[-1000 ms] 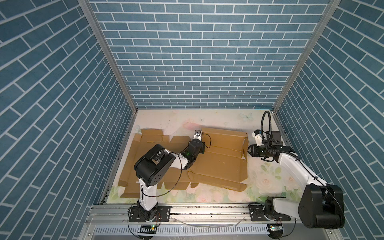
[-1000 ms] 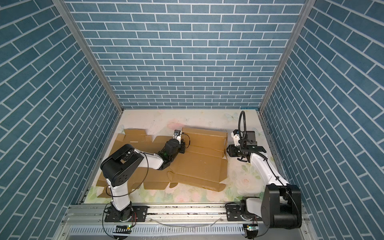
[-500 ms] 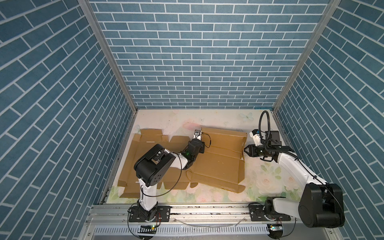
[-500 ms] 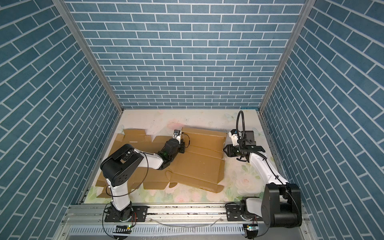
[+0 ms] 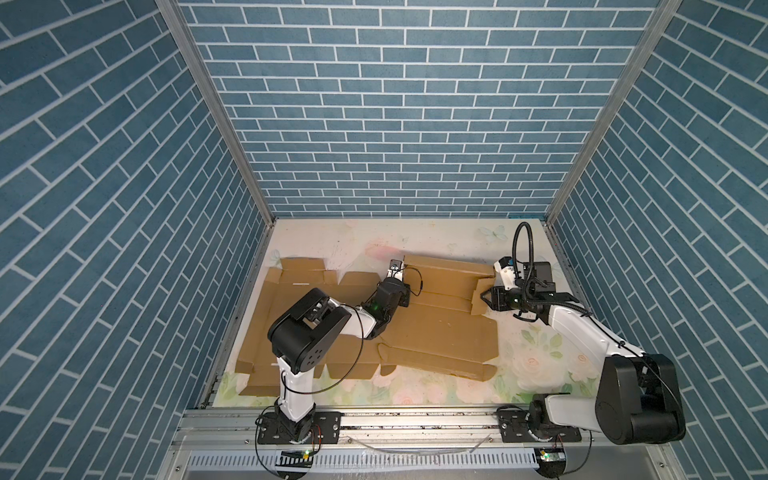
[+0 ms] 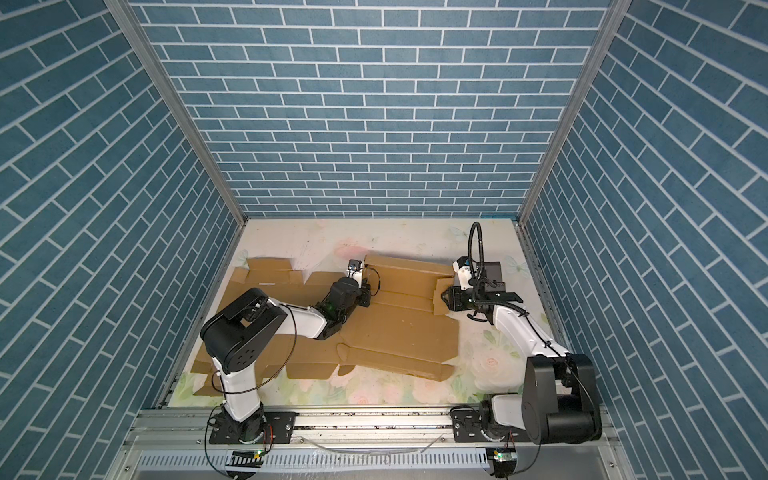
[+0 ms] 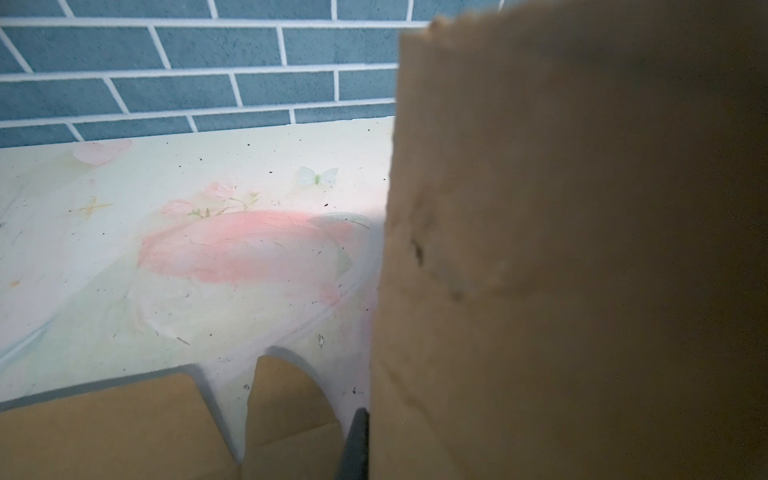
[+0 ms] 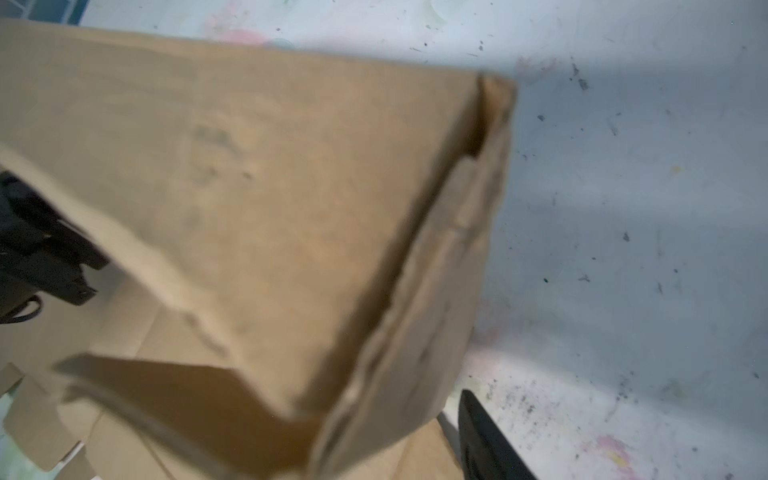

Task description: Fold the paper box

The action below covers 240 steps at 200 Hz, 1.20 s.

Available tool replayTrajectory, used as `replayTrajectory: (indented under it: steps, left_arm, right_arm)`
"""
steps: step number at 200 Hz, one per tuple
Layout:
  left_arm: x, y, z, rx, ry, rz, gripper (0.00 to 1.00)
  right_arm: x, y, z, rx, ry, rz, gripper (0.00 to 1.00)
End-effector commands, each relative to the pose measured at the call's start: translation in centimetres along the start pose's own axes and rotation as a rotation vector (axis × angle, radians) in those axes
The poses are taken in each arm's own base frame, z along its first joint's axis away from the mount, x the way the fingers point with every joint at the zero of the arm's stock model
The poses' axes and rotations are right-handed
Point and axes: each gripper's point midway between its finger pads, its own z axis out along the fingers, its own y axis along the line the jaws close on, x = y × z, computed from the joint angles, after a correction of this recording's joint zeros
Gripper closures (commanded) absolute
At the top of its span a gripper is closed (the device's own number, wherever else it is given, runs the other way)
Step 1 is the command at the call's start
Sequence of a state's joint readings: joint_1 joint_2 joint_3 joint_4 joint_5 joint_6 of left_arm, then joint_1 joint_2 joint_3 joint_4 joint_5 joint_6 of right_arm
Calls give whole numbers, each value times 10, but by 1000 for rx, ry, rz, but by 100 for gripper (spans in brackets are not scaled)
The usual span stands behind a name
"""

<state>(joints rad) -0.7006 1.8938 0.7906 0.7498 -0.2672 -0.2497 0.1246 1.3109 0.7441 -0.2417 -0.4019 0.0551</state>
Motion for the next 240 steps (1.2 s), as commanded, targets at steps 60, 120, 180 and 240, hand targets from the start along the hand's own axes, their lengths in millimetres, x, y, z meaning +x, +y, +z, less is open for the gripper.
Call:
replayTrajectory:
  steps: [60, 120, 180, 240]
  left_arm:
    - [30, -2, -6, 21, 126, 35, 100]
    - [23, -6, -14, 20, 218, -15, 100]
    - [22, -10, -21, -4, 366, -71, 100]
    - [2, 13, -35, -200, 510, 28, 100]
  right_arm:
    - [-31, -7, 5, 79, -170, -40, 41]
    - [-43, -25, 17, 199, -275, 106, 60]
    - [-13, -71, 21, 614, -169, 278, 89]
    - [2, -72, -12, 768, 83, 370, 100]
